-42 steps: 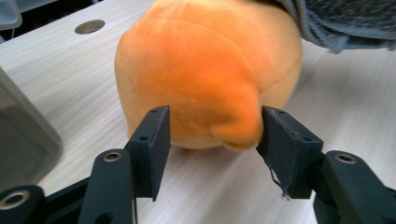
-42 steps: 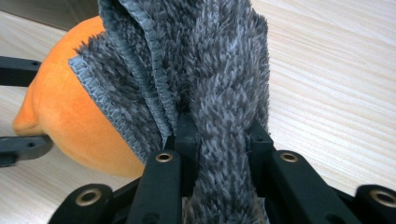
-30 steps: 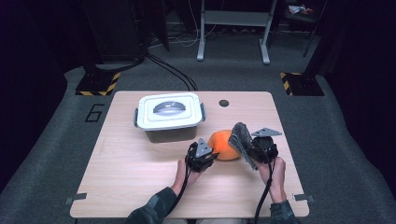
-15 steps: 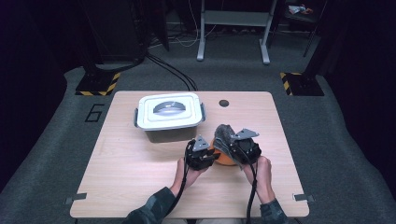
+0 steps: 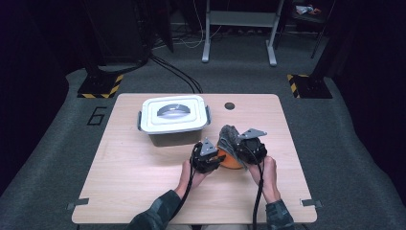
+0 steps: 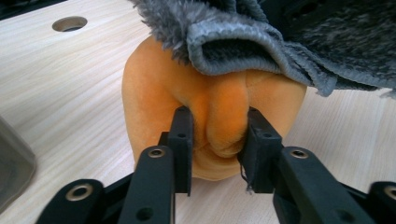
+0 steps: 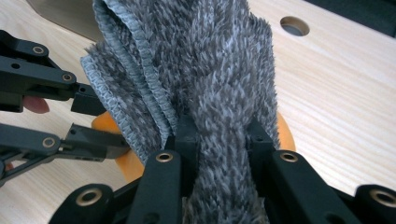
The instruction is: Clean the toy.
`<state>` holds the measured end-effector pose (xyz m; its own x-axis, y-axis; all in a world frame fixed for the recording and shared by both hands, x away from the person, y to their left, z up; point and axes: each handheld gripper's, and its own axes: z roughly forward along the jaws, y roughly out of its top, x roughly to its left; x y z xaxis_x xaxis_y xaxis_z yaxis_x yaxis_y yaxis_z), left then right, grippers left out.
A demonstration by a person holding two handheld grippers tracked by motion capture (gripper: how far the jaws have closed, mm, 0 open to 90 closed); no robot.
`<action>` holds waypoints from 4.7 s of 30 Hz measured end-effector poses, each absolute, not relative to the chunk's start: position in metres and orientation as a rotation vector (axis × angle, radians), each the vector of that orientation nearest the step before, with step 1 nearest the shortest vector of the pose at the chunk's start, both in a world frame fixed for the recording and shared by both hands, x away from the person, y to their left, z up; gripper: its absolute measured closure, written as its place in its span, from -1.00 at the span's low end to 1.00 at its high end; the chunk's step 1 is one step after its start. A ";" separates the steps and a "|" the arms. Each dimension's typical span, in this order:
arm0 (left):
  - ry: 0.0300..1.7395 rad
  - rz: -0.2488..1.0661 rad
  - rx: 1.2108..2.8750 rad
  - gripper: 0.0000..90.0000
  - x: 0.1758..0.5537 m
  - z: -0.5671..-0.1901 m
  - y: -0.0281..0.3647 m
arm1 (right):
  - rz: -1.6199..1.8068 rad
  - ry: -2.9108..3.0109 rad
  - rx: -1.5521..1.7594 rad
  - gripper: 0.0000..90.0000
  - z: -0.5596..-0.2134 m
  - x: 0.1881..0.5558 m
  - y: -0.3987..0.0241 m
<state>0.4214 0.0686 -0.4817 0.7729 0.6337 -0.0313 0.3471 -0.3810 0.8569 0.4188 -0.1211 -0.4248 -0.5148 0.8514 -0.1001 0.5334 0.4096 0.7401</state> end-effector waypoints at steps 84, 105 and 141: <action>0.777 0.267 1.998 0.58 0.427 -0.477 0.068 | 0.888 2.156 1.295 0.62 -0.427 0.415 -0.151; 0.794 0.253 2.000 0.59 0.430 -0.478 0.070 | 0.802 2.160 1.595 0.61 -0.501 0.441 -0.202; 0.747 0.284 1.983 0.30 0.429 -0.476 0.075 | 0.904 2.164 1.354 0.64 -0.435 0.423 -0.162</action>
